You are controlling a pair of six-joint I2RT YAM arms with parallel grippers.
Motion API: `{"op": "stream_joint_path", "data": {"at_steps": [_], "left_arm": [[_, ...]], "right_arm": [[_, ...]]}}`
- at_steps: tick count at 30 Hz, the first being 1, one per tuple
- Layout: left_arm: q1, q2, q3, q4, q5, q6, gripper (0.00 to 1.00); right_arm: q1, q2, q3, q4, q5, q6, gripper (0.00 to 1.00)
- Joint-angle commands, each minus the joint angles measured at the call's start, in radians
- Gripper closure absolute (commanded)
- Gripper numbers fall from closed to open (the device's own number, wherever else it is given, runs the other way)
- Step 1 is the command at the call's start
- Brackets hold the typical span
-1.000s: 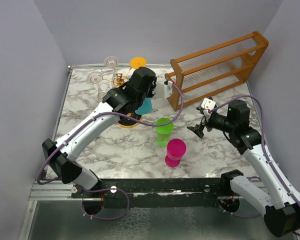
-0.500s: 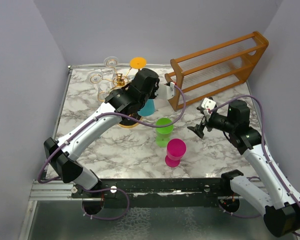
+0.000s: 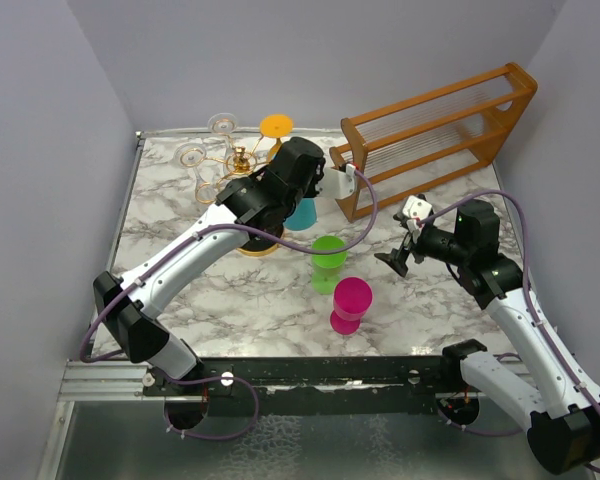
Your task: Place the wine glass upside down on the wine glass rack
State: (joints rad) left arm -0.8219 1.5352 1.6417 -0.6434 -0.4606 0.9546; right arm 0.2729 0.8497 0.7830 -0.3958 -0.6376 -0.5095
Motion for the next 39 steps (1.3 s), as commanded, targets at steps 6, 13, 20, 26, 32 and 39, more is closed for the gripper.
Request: {"op": "stream_joint_path", "data": {"at_steps": [6,13,20,26,32,39], "left_arm": [[-0.011,0.008,0.036,0.005,0.014,-0.034,0.83],[-0.013,0.007,0.052,0.001,0.024,-0.052,0.76],[-0.013,0.001,0.072,-0.001,0.040,-0.073,0.74],[-0.013,-0.004,0.086,-0.016,0.069,-0.095,0.73],[-0.013,-0.010,0.094,-0.037,0.105,-0.118,0.70],[-0.013,-0.017,0.086,-0.050,0.120,-0.122,0.68]], "right_arm": [[-0.006,-0.009,-0.012,0.026,-0.017,-0.003,0.00],[-0.006,-0.009,-0.013,0.027,-0.015,-0.005,0.01],[-0.006,-0.009,-0.014,0.027,-0.014,-0.004,0.01],[-0.008,-0.008,-0.014,0.028,-0.014,-0.004,0.01],[-0.009,-0.003,-0.016,0.029,-0.017,-0.004,0.00],[-0.014,-0.001,-0.019,0.030,-0.016,-0.004,0.00]]}}
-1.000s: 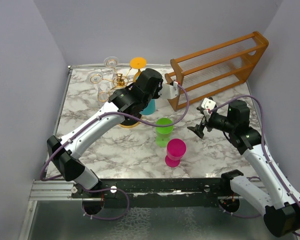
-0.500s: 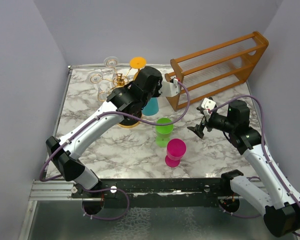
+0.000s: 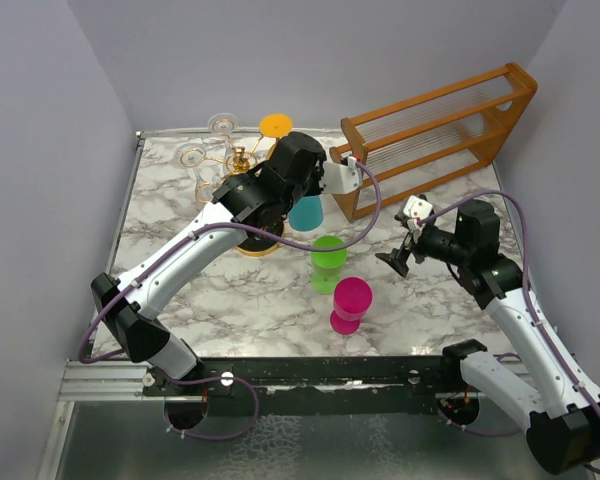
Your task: Place the wine glass upside down on the wine glass rack
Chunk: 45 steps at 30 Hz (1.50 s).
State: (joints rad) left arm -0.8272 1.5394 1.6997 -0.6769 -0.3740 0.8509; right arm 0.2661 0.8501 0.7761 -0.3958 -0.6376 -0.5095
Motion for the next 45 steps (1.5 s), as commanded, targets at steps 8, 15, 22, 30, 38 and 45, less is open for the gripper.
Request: {"op": "stream_joint_path", "data": {"at_steps": [8,15,22,30,38,45], "left_arm": [[-0.007,-0.032,0.039,-0.034,0.073,-0.043,0.65],[-0.007,-0.040,0.051,-0.051,0.109,-0.064,0.62],[-0.008,-0.062,0.073,-0.072,0.168,-0.102,0.53],[0.045,-0.140,0.093,-0.080,0.313,-0.230,0.19],[0.246,-0.266,0.028,0.044,0.325,-0.375,0.01],[0.314,-0.315,-0.006,0.098,0.240,-0.406,0.01]], "right_arm": [[-0.008,-0.004,-0.013,0.030,-0.015,-0.006,0.00],[-0.011,-0.003,-0.013,0.030,-0.019,-0.006,0.01],[-0.011,0.028,0.028,-0.007,-0.019,-0.037,0.00],[-0.006,0.264,0.286,-0.238,-0.132,-0.088,0.08],[0.146,0.426,0.443,-0.343,-0.052,-0.034,0.15],[0.311,0.541,0.500,-0.341,0.121,0.014,0.19]]}}
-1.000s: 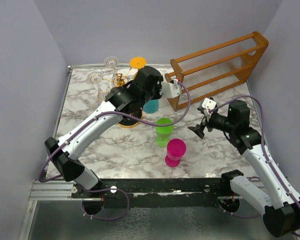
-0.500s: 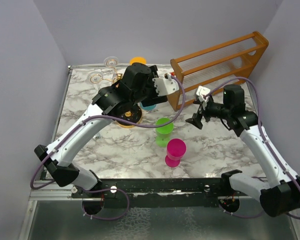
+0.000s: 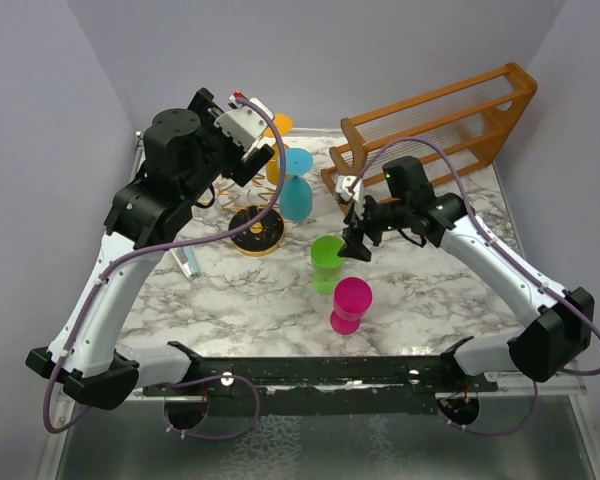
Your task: Place the wine glass upside down on the wine glass rack
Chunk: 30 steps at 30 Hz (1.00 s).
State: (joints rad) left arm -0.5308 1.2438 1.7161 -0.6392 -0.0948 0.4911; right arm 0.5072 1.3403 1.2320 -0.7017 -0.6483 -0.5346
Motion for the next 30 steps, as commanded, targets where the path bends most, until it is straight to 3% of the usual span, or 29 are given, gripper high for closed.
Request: {"op": "stream_joint_path", "data": {"at_steps": [1,6,12,23,30], "left_arm": [[0.021,-0.024,-0.025,0.060,-0.041,-0.046,0.01],[0.023,-0.031,-0.021,0.052,-0.032,-0.042,0.01],[0.022,-0.027,-0.027,0.045,-0.023,-0.031,0.01],[0.022,-0.007,-0.032,0.052,-0.026,-0.020,0.01],[0.022,-0.004,-0.044,0.058,-0.030,-0.016,0.01]], "right_arm": [[0.087,0.068,0.051,-0.034,0.162,0.043,0.20],[0.135,0.135,0.070,-0.027,0.287,0.045,0.29],[0.148,0.173,0.090,-0.031,0.283,0.044,0.46],[0.151,0.166,0.095,-0.047,0.213,0.017,0.96],[0.151,0.081,0.088,0.030,0.308,0.015,0.99]]}}
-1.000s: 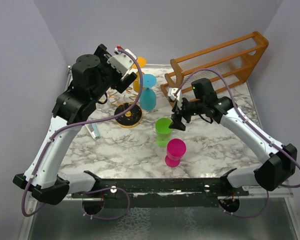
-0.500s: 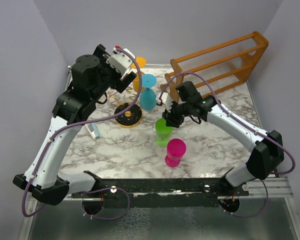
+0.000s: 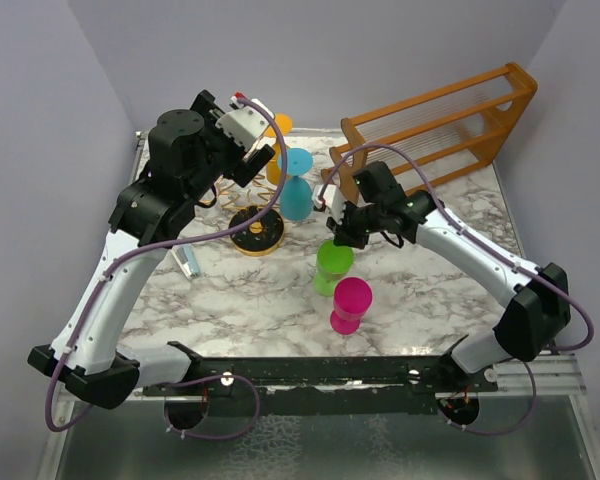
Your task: Place the wine glass upside down on the wine glass rack
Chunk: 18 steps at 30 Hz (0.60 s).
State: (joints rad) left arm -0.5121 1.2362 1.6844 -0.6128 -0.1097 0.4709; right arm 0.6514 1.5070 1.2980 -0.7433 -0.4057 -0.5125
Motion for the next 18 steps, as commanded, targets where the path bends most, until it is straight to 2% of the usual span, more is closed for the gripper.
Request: {"op": "stream_joint_path", "data": {"at_steps": [1,4,11,18], "left_arm": [[0.004,0.003,-0.014,0.033,-0.015,0.003,0.01],[0.003,0.004,-0.015,0.034,-0.015,0.003,0.01],[0.003,0.009,-0.022,0.050,0.010,-0.039,0.01],[0.003,0.028,0.027,0.032,0.147,-0.139,0.02]], "right_arm": [[0.005,-0.107,0.012,0.102,0.088,-0.006,0.99],[0.003,-0.165,-0.006,0.156,0.138,-0.011,0.99],[-0.050,-0.274,0.000,0.140,0.171,-0.001,0.99],[-0.213,-0.442,0.004,0.128,0.061,0.067,0.99]]}}
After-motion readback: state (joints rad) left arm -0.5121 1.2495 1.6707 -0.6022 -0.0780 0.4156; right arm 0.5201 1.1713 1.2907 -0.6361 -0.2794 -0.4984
